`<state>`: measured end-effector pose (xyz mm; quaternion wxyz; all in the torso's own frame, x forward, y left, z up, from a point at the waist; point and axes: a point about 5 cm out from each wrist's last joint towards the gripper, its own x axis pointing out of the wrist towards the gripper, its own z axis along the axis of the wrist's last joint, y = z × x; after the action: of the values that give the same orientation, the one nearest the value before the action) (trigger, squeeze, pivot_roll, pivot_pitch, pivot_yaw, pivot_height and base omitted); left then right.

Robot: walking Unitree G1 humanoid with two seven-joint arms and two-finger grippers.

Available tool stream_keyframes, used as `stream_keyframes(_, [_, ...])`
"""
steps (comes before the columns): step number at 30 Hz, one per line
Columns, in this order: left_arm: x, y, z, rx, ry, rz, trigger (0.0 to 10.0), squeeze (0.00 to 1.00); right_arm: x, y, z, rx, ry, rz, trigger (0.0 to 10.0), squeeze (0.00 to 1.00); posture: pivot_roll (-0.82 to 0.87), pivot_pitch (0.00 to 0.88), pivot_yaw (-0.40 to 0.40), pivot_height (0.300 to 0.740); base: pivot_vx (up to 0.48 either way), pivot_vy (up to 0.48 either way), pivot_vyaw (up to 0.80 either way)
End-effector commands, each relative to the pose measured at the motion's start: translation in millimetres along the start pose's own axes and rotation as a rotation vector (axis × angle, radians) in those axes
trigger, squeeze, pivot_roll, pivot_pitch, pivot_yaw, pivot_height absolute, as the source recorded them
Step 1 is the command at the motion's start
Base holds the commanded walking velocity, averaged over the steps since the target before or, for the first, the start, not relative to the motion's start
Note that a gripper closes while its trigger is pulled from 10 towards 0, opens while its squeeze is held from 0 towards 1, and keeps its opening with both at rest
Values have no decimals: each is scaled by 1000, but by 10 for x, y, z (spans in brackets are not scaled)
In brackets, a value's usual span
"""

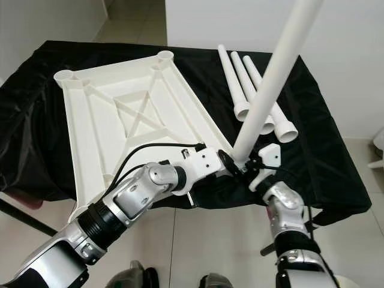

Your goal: Building children table

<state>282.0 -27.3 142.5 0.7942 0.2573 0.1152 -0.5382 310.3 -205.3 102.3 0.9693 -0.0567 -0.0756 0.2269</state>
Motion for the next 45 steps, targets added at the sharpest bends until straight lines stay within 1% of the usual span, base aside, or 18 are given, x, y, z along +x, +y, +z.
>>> stream_keyframes(1, [23, -146, 89, 36, -29, -115, 10000, 0, -151, -172, -185, 23, 144, -205, 10000, 0, -58, 79, 36, 740, 0, 0, 0])
stream_keyframes(5, [19, -143, 83, 34, -29, -113, 10000, 0, -86, -123, -127, 25, 122, -288, 10000, 0, -58, 81, 35, 740, 0, 0, 0])
stream_keyframes(9, [19, -148, 83, 31, -30, -114, 10000, 0, -64, -71, -136, 56, 139, -447, 10000, 0, -58, 83, 34, 740, 0, 0, 0])
stream_keyframes(13, [19, -149, 82, 29, -30, -114, 10000, 0, -56, 67, -121, 51, 141, -597, 10000, 0, -57, 86, 32, 740, 0, 0, 0])
stream_keyframes(14, [18, -149, 82, 29, -30, -114, 10000, 0, -50, 138, -105, 58, 135, -656, 10000, 0, -55, 88, 28, 740, 0, 0, 0])
stream_keyframes(17, [18, -147, 81, 29, -30, -113, 10000, 0, -27, 217, -85, 75, 129, -691, 10000, 0, -53, 88, 28, 740, 0, 0, 0])
stream_keyframes(18, [20, -146, 82, 28, -29, -112, 10000, 0, 10, 308, -64, 81, 127, -693, 10000, 0, -50, 88, 26, 740, 0, 0, 0])
stream_keyframes(19, [20, -146, 82, 28, -29, -112, 10000, 0, 10, 308, -64, 81, 127, -693, 10000, 0, -50, 88, 26, 740, 0, 0, 0])
stream_keyframes(20, [21, -148, 86, 26, -31, -111, 10000, 0, 68, 445, -36, 87, 114, -644, 10000, 0, -50, 88, 26, 740, 0, 0, 0])
stream_keyframes(23, [20, -150, 85, 25, -31, -112, 10000, 0, 83, 490, -13, 80, 106, -615, 10000, 0, -50, 89, 26, 740, 0, 0, 0])
stream_keyframes(27, [20, -148, 80, 24, -29, -110, 10000, 0, 39, 416, 13, 80, 112, -643, 10000, 0, -52, 89, 24, 740, 0, 0, 0])
stream_keyframes(28, [21, -149, 80, 24, -29, -110, 10000, 0, 24, 397, 20, 80, 113, -652, 10000, 1000, -52, 90, 24, 740, 0, 0, 0])
stream_keyframes(35, [24, -153, 85, 23, -32, -111, 10000, 0, 0, 373, 89, 96, 79, -633, 10000, 1000, -56, 90, 24, 740, 0, 0, 0])
stream_keyframes(38, [24, -153, 87, 23, -32, -112, 10000, 0, 0, 358, 120, 118, 53, -597, 10000, 1000, -57, 89, 25, 740, 0, 0, 0])
stream_keyframes(41, [24, -152, 86, 23, -32, -112, 10000, 0, 16, 353, 151, 147, 30, -518, 10000, 1000, -59, 88, 25, 740, 0, 0, 0])
stream_keyframes(42, [25, -155, 85, 23, -32, -115, 10000, 0, 22, 345, 191, 153, 9, -415, 10000, 63, -59, 88, 25, 740, 0, 0, 0])
stream_keyframes(44, [26, -156, 84, 22, -32, -116, 10000, 0, 19, 337, 202, 147, 5, -383, 10000, 63, -59, 88, 25, 740, 0, 0, 0])
stream_keyframes(45, [27, -169, 81, 15, -31, -127, 10000, 1000, 6, 291, 223, 140, -5, -357, 10000, 0, -64, 84, 26, 740, 0, 0, 0])
